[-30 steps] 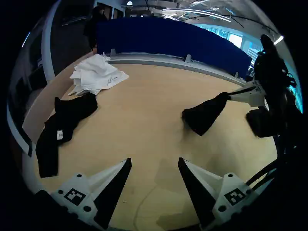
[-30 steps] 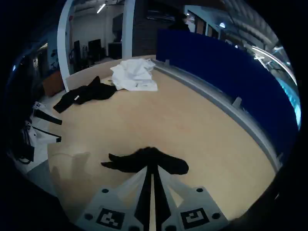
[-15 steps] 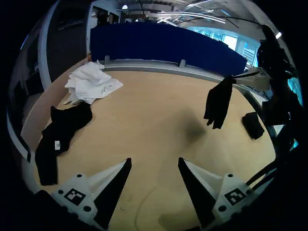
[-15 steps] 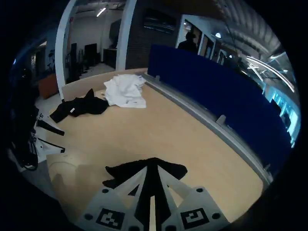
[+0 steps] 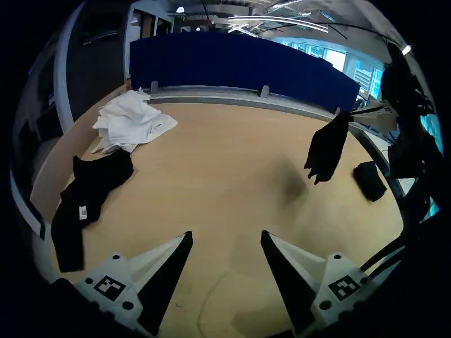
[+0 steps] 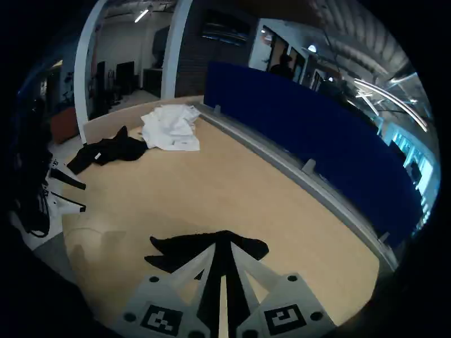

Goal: Fold towel

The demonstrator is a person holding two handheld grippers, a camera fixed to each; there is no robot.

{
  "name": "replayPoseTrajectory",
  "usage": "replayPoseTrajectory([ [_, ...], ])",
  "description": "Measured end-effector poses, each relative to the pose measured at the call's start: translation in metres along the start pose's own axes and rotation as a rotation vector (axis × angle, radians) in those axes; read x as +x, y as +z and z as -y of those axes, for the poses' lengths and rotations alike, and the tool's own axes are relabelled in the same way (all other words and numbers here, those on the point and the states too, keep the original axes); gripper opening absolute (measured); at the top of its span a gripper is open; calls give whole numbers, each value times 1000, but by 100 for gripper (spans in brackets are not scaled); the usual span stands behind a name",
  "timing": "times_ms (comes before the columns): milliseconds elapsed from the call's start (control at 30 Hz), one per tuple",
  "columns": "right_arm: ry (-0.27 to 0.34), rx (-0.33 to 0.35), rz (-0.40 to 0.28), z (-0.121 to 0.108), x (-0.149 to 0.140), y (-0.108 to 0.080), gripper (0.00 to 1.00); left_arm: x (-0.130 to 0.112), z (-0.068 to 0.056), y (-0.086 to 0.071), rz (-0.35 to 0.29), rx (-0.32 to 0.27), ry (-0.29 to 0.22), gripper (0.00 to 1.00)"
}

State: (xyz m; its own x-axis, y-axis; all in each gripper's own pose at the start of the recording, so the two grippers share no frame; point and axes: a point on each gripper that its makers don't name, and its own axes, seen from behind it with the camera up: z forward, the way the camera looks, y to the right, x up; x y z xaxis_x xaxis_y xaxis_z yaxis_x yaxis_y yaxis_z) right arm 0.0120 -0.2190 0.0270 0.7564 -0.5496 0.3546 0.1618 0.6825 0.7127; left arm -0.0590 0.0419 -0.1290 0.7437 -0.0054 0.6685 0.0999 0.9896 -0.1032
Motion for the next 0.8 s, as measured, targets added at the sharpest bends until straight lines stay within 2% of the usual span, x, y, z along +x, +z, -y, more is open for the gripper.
replayPoseTrajectory([
  [467, 27, -73, 28, -73, -34, -31, 3, 6, -15, 6, 7, -6, 27, 90],
  [800, 53, -126, 58, -129, -66, -55, 4, 6, -23, 9, 20, -4, 28, 90],
])
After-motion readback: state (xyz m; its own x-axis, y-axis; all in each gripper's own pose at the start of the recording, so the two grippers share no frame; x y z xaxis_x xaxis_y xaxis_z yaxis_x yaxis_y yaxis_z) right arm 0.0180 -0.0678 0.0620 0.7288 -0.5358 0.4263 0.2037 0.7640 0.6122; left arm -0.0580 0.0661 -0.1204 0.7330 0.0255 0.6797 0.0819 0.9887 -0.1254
